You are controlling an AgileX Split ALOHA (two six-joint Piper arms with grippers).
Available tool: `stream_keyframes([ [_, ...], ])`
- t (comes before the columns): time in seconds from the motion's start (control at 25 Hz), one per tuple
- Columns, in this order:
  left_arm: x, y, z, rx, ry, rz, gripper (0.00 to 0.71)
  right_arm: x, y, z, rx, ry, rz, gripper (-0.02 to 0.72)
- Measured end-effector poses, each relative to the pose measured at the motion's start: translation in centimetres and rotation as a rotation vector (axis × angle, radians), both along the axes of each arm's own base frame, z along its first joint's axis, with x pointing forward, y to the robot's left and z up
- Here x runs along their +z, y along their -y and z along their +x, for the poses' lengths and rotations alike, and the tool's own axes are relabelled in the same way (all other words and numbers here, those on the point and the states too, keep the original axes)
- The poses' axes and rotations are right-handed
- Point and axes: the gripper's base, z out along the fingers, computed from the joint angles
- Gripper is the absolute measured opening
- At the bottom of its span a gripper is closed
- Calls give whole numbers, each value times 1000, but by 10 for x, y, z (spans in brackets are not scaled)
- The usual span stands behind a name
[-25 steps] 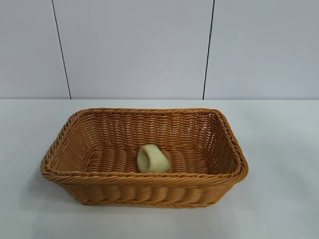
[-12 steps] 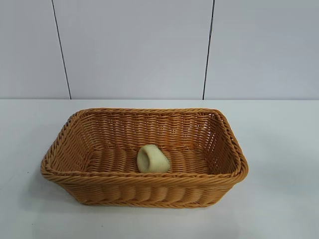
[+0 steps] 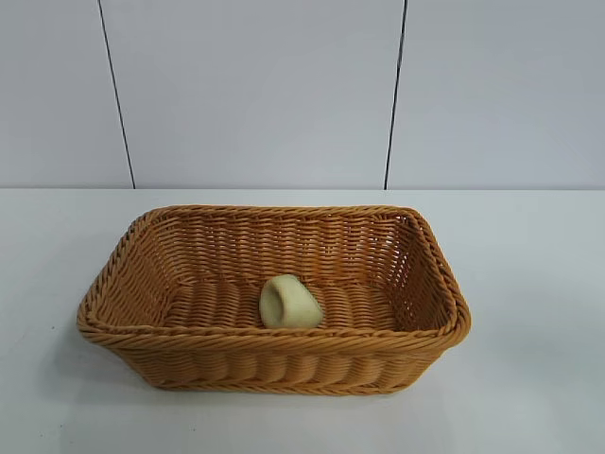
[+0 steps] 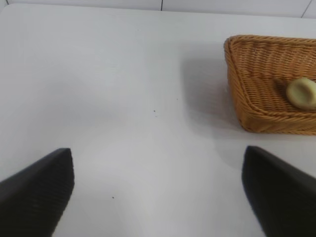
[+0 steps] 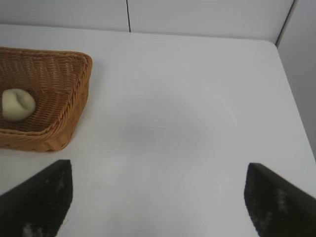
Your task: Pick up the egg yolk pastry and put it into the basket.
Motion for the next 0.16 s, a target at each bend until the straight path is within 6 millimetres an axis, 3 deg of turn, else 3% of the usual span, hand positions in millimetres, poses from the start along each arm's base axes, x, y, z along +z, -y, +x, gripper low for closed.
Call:
stream_keyframes([
  [0.16, 0, 0, 0, 0, 0, 0, 667, 0, 0, 0, 0, 0, 0, 679],
])
